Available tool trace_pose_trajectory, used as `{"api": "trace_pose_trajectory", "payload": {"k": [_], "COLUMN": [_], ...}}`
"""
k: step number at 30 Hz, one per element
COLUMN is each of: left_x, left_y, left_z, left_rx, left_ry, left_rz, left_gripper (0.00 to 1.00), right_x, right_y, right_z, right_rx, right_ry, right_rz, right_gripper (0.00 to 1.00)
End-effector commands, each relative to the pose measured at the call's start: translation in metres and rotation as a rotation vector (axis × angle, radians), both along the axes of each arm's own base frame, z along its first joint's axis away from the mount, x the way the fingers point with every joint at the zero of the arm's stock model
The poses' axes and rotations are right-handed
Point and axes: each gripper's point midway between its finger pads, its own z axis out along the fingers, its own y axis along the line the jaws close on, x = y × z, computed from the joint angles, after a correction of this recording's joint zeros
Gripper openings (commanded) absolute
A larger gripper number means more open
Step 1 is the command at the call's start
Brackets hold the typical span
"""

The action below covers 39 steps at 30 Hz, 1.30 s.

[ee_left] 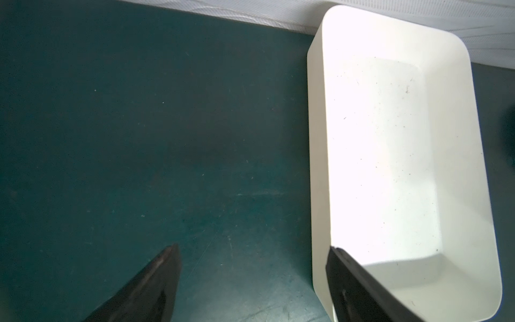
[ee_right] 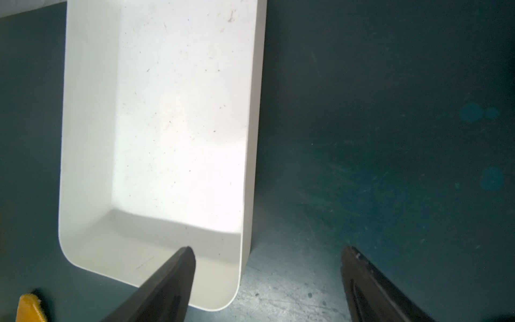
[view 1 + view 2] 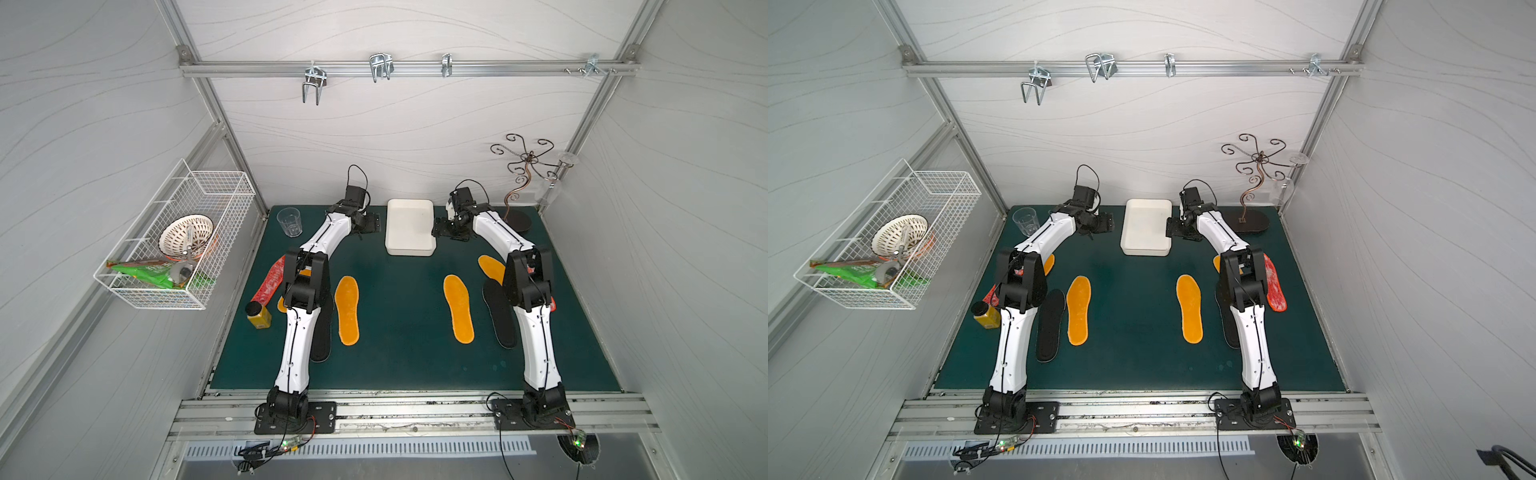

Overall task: Put the insoles into the storage box
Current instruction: Pick up the storage box at the center of the board.

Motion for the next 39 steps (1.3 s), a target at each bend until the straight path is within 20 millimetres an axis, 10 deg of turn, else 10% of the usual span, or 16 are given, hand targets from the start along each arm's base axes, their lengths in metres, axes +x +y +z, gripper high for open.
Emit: {"api": "trace_pose_trajectory", "payload": {"k": [1,15,39], "left_x": [0.013,0.041,0.041], "left_y": [-0.013,-0.057,-0.076], "left_z": [-0.008,-0.012,-0.029], "left_rx": [-0.022,-0.099,-0.131], "left_ry": [-0.032,-0.091,-0.075], "left_rz": [-0.038,-0.087,-0.141], "left_gripper": [0.87,0.7,0.23], "right_x": [-0.002,0.032,0.044], "right_y": [0.008,0.012,0.028], "right_z": [-0.009,-0.023,-0.043], "right_rx": [-0.029,-0.054,-0.02], "right_ry": [0.02,-0.018,-0.029], "right_rz": [-0.009,-0.037,-0.01], "right_gripper": [0.85,0.64,0.22]}}
